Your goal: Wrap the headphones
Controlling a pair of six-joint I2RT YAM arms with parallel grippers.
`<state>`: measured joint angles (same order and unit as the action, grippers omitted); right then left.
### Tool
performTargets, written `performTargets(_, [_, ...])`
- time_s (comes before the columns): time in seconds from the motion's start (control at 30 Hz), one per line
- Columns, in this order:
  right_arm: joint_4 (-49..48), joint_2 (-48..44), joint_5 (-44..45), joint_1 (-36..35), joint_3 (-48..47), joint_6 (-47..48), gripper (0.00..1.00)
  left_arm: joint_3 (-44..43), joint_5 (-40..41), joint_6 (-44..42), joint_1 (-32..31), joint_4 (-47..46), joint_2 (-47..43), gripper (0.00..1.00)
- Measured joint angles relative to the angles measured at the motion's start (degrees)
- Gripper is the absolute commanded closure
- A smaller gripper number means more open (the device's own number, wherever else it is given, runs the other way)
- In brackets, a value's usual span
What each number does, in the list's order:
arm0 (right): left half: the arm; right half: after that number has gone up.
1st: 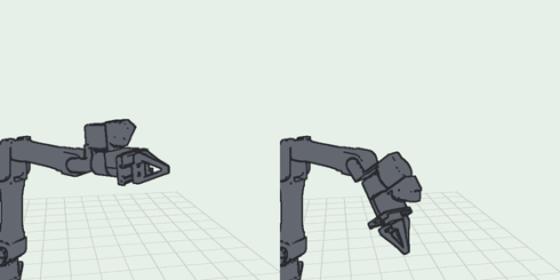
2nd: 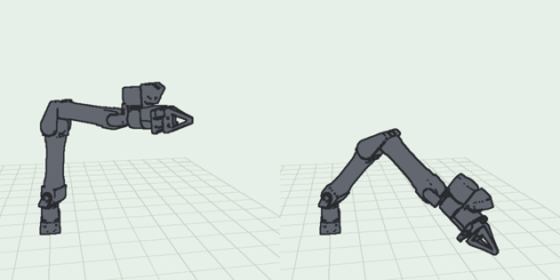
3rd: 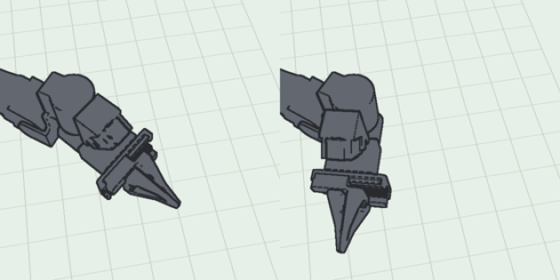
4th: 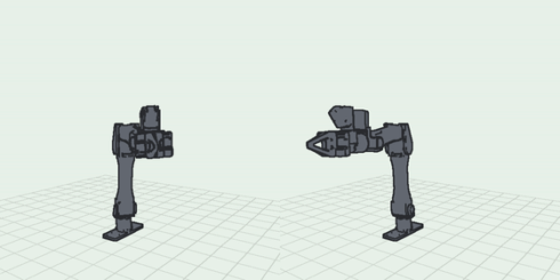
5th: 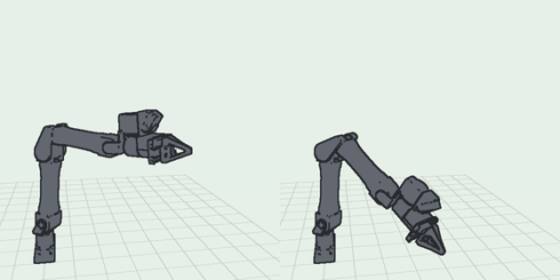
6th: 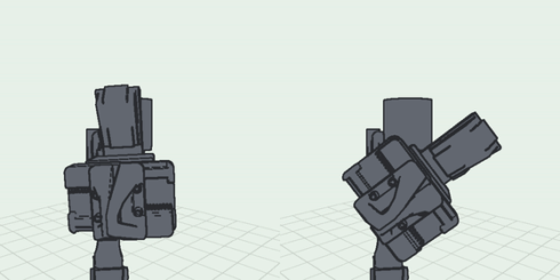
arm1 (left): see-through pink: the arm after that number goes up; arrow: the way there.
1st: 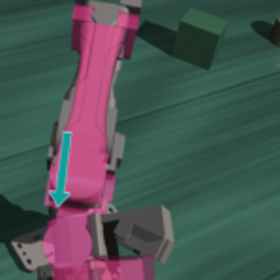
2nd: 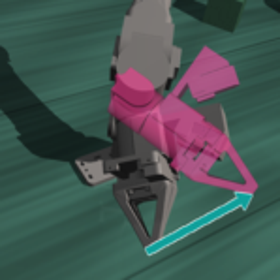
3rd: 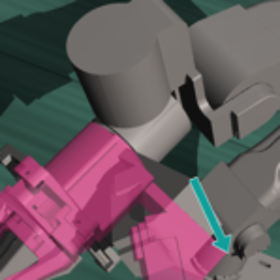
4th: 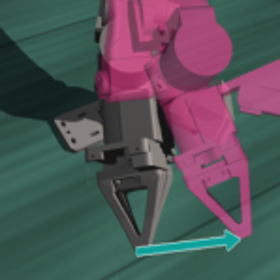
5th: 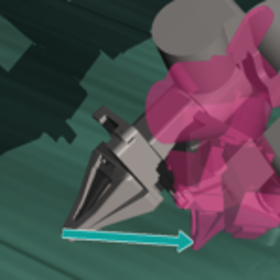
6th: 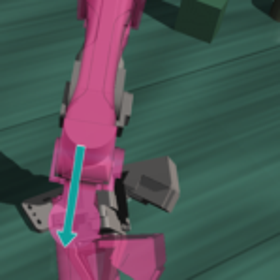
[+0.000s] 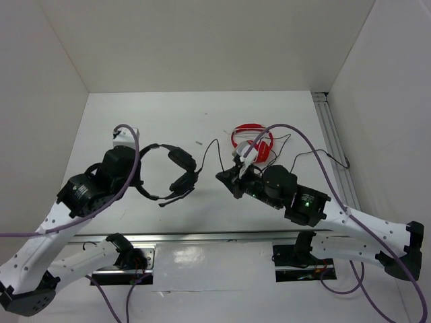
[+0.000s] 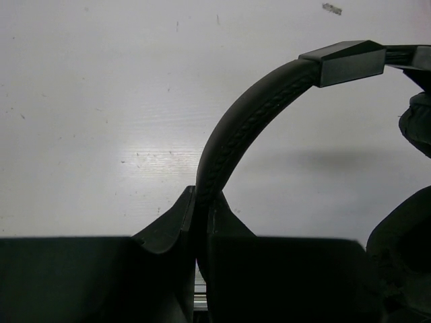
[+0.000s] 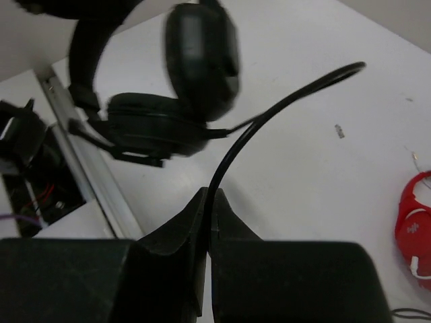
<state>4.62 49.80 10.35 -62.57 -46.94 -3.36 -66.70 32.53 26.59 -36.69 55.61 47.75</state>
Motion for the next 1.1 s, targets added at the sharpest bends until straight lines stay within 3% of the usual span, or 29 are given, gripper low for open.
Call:
performTargets(0.17, [8.66, 1.16, -1.97, -4.15, -6.23, 2.64, 1.00, 0.00, 4.24, 2.19, -0.04, 0.63, 5.55, 1.00])
performTargets(0.33, [15.21, 2.29, 3.93, -7.08, -10.49, 3.30, 1.00, 0.85, 9.64, 7.37, -0.44, 3.17, 7.54, 1.00])
performTargets(0.6, [21.86, 7.65, 6.43, -7.45, -13.49, 4.28, 1.00, 3.32, 6.12, 5.66, -0.48, 1.49, 9.90, 1.00])
performTargets(0.9, [24.41, 11.04, 27.63, -10.86, -14.38, 2.29, 1.00, 3.87, 5.09, 5.18, -0.55, -0.09, 11.28, 1.00])
performTargets(1.1, [24.39, 8.52, 33.31, -10.95, -14.36, 0.52, 1.00, 4.00, 8.79, 11.54, -0.63, 3.37, 10.54, 1.00])
